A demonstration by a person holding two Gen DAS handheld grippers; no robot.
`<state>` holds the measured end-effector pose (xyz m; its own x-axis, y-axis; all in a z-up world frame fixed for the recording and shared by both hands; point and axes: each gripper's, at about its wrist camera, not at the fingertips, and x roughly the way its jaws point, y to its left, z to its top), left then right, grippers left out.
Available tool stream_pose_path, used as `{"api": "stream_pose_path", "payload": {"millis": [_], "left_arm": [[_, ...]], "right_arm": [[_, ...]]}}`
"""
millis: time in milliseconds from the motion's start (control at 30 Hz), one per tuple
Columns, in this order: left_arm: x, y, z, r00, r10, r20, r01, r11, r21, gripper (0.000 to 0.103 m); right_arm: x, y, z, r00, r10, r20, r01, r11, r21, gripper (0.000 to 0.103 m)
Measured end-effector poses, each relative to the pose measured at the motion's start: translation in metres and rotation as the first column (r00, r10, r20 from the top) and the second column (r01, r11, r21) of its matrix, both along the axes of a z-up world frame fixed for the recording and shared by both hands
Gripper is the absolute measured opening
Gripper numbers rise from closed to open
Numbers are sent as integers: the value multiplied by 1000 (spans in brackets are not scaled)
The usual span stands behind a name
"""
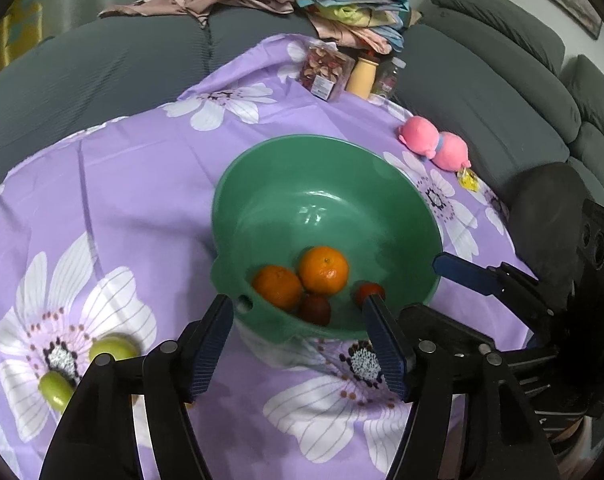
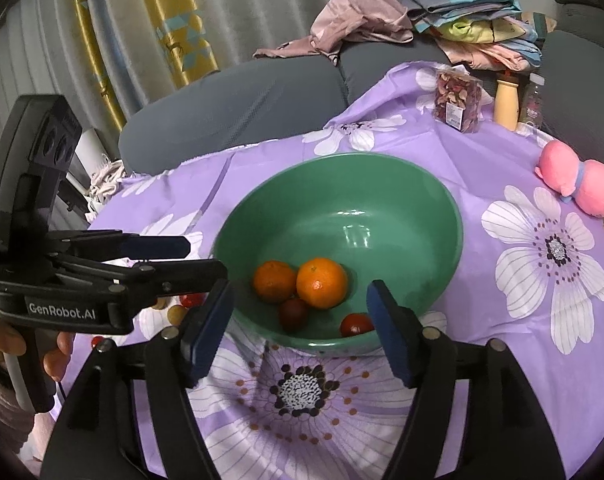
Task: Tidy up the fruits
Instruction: 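Open both grippers to drop the tomatoes into the green bowl, then move both open grippers back toward the remaining red tomatoes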
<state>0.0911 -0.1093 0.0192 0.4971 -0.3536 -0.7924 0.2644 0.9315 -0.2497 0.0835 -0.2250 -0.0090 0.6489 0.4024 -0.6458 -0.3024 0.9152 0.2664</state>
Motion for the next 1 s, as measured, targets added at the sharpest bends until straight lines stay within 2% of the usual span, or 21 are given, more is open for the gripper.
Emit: {"api": "stream_pose_path", "payload": {"millis": [33, 367, 633, 700, 733, 767, 1000], "left_arm": [[-3, 2, 1, 1000, 5, 0, -5, 1000, -1, 71], [-34, 36, 0, 995, 98, -18, -99, 995, -27, 71], [-56, 68, -13, 982, 177, -74, -179, 983, -28, 72], [-62, 73, -16, 978, 189, -83, -192, 981, -22, 75], [-64, 75, -17, 977, 194, -86, -196, 980, -19, 86], [-68, 77, -18, 976, 200, -87, -202, 979, -18, 91], [-80, 85, -18, 974, 210, -87, -213, 977, -17, 91]], "right_arm": [[-3, 0, 2, 1000, -3, 2, 3, 1000, 5, 72], [-26, 7, 8, 1000, 9, 5, -9, 1000, 19, 73], [-39, 17, 7, 1000, 25, -12, -25, 999, 27, 74], [-41, 21, 7, 999, 36, -20, -36, 999, 28, 74], [-42, 23, 6, 999, 44, -22, -43, 999, 24, 74], [-43, 25, 6, 999, 48, -24, -48, 999, 22, 74], [-52, 37, 2, 996, 79, -43, -79, 997, 8, 74]]}}
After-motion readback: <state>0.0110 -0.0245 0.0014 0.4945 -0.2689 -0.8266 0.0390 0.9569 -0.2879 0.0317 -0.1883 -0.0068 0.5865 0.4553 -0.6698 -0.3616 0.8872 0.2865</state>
